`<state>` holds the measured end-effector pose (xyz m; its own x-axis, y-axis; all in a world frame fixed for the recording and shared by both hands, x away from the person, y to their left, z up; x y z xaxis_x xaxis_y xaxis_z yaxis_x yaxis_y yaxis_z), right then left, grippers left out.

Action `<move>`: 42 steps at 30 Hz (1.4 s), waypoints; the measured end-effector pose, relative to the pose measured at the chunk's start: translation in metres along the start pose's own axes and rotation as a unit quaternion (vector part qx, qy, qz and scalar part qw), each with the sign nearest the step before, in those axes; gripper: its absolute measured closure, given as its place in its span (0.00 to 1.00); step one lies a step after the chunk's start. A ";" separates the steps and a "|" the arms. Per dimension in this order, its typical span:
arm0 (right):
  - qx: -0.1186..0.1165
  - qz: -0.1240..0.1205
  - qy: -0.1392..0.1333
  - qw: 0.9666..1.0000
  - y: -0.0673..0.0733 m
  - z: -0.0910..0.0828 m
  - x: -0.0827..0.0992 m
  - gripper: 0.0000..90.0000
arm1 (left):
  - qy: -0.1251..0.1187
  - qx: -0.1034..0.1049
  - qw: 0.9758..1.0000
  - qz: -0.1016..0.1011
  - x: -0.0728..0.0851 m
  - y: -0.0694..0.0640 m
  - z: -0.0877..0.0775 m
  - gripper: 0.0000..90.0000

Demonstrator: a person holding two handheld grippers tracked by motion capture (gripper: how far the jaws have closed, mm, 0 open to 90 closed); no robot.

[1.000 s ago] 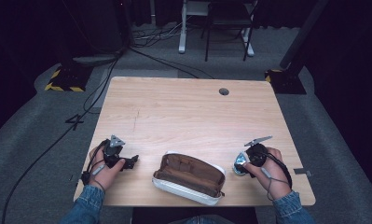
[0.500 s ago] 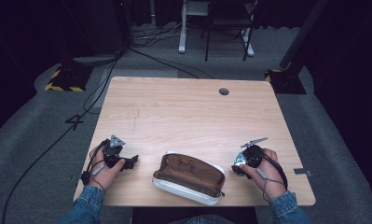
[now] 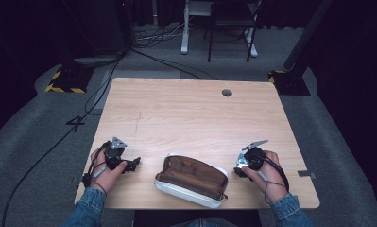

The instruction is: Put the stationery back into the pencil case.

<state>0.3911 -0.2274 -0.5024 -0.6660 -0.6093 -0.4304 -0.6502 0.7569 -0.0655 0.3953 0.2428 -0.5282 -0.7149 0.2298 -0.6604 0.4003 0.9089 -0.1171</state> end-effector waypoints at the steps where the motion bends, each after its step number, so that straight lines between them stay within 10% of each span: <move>1: -0.002 -0.004 0.001 1.000 0.000 -0.001 0.000 0.39 | 0.000 0.000 1.000 0.000 0.000 0.000 0.000 0.02; 42: -0.012 0.010 -0.020 1.000 -0.004 -0.001 -0.003 0.44 | 0.000 0.002 1.000 0.002 0.000 0.000 0.000 0.02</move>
<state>0.3953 -0.2283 -0.5002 -0.6638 -0.5840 -0.4673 -0.6463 0.7623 -0.0346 0.3957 0.2427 -0.5284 -0.7133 0.2334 -0.6609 0.4054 0.9066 -0.1173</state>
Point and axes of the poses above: each handheld gripper's, and its own axes: z roughly forward along the jaws, x roughly out of its underside, y roughly to its left, the point moved 3 cm from there along z, roughly forward along the jaws, and after that the axes turned 8 degrees about -z, right-handed, at the moved point
